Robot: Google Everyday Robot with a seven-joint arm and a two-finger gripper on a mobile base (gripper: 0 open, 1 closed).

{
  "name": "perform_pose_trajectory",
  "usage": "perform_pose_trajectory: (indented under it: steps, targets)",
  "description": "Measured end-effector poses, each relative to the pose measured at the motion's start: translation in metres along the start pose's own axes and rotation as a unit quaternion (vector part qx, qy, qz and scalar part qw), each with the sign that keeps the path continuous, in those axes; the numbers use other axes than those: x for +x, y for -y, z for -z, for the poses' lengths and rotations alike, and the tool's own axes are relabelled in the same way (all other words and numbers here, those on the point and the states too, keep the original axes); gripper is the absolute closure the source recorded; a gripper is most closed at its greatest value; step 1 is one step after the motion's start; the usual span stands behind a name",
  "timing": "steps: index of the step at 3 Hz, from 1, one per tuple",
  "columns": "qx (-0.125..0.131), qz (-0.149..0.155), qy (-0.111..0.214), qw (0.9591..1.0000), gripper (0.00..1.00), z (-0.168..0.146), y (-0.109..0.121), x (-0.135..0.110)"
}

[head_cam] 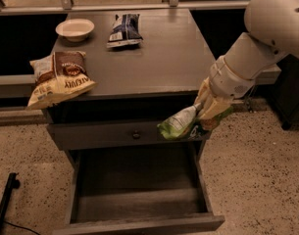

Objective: Place green rice chip bag into middle drawer

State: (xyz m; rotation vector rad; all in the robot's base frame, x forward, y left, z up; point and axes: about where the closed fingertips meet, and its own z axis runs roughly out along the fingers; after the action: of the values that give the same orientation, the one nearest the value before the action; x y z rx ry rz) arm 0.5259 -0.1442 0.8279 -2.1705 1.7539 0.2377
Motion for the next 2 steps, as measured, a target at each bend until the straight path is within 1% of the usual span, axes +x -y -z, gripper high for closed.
perform_pose_trajectory:
  steps: [1,2]
  targets:
    - [-0.006,-0.035,0.045,0.9984,1.0,-0.045,-0.005,-0.006]
    - [0.006,-0.094,0.048,0.9944,1.0,-0.125,-0.025,0.0]
